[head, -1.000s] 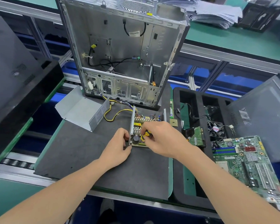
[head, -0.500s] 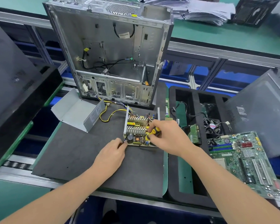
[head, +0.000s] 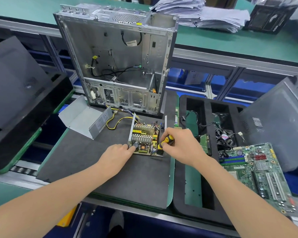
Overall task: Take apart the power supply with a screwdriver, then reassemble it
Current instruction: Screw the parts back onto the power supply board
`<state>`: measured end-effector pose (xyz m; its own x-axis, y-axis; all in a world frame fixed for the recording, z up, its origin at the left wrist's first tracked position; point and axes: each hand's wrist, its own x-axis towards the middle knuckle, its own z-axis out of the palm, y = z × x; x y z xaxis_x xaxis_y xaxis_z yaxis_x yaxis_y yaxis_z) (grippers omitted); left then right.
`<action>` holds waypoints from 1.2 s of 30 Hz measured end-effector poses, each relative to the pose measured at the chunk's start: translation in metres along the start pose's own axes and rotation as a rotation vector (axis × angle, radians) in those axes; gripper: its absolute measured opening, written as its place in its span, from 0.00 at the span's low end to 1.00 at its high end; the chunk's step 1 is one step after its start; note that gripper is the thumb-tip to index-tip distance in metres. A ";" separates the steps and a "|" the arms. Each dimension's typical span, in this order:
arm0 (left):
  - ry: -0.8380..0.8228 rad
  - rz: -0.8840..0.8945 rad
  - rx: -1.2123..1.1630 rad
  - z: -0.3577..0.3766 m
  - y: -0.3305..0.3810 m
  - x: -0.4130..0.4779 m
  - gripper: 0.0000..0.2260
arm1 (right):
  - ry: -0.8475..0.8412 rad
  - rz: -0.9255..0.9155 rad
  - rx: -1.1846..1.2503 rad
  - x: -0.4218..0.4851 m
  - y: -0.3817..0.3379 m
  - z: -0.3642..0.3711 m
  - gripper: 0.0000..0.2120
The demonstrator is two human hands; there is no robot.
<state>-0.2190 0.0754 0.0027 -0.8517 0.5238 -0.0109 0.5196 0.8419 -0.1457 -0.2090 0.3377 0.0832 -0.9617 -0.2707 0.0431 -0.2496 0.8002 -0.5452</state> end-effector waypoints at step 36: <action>0.281 0.357 -0.107 0.059 -0.034 -0.028 0.21 | -0.043 -0.122 0.032 0.012 -0.048 0.061 0.07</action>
<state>-0.2167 0.0239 -0.0506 -0.5748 0.7857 0.2285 0.7936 0.6033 -0.0783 -0.2021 0.2634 0.0592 -0.9183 -0.3887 0.0750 -0.3605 0.7428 -0.5642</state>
